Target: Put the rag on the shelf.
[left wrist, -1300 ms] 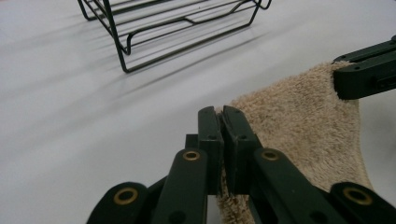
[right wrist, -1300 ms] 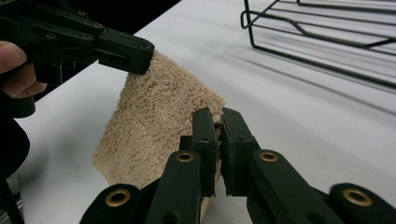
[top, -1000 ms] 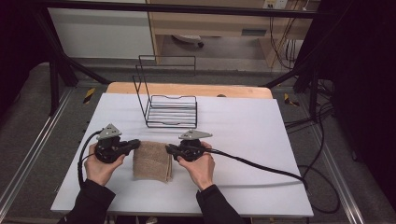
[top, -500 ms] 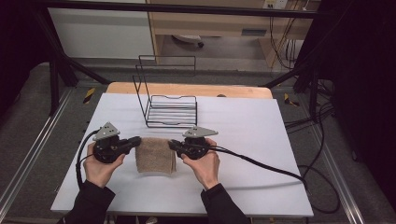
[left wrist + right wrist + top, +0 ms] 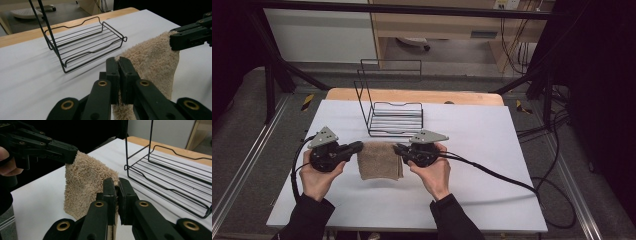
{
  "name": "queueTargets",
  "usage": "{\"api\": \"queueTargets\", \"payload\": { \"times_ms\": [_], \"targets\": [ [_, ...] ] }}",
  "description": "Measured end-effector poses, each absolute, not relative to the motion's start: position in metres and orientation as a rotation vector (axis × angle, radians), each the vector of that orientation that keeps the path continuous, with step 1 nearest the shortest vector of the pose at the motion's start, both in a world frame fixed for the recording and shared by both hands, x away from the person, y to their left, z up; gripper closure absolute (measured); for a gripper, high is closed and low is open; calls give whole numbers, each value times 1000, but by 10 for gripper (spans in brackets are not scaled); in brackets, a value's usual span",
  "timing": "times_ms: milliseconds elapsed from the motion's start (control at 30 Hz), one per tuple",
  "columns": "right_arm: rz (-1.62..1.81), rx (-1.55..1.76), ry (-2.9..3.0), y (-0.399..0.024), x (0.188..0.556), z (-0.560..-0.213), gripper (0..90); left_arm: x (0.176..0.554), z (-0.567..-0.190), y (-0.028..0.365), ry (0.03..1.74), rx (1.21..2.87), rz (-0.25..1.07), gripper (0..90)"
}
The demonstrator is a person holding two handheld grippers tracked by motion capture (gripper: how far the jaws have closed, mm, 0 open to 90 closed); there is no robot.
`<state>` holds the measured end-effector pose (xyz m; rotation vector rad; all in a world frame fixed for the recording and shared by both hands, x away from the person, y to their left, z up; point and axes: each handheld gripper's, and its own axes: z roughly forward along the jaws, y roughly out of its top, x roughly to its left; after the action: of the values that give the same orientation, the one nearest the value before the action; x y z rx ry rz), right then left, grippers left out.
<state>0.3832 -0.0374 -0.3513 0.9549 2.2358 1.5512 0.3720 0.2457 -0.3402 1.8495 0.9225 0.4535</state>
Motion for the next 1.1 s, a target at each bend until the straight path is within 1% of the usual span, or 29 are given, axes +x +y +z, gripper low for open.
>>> {"api": "queueTargets", "payload": {
  "times_ms": [500,1100],
  "targets": [
    [1590,906,2165,-41,386,-323,854,373,-314,244,877,1753,520,865],
    [1633,854,2063,-48,394,-293,855,384,-288,236,845,1645,571,865]
  ]
}}
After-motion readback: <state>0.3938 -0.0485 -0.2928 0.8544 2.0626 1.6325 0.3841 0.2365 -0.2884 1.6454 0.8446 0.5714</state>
